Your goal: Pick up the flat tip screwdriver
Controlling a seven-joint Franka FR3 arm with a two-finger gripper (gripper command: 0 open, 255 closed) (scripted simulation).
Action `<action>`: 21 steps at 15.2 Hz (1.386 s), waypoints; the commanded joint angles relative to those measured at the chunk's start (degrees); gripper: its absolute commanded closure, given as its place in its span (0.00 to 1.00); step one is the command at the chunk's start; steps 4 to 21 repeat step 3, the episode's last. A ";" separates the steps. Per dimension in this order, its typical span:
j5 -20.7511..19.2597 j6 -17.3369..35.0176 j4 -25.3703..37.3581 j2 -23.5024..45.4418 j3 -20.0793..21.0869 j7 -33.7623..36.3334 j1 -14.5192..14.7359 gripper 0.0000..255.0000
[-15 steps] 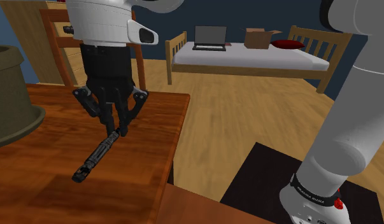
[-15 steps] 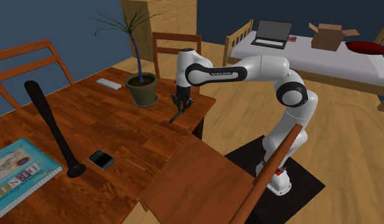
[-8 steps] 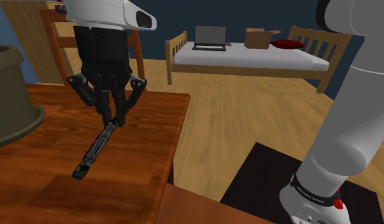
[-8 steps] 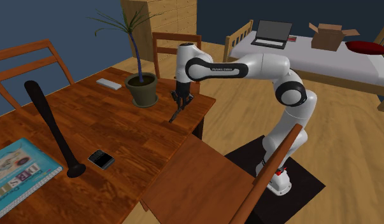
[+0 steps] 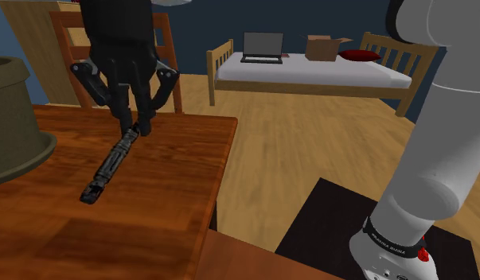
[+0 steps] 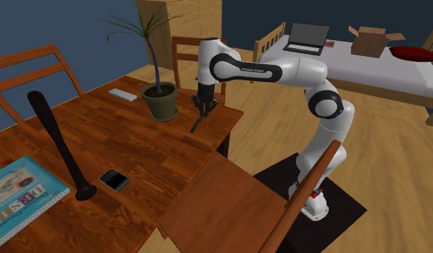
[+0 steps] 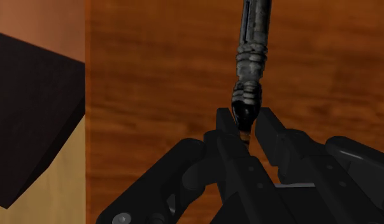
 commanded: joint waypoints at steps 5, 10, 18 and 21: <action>-0.71 -1.82 2.37 0.83 0.16 0.64 0.47 1.00; -0.71 -1.82 2.37 0.83 0.16 0.64 0.47 1.00; -0.71 -1.82 2.37 0.83 0.16 0.64 0.47 1.00; -0.71 -1.82 2.37 0.83 0.16 0.64 0.47 1.00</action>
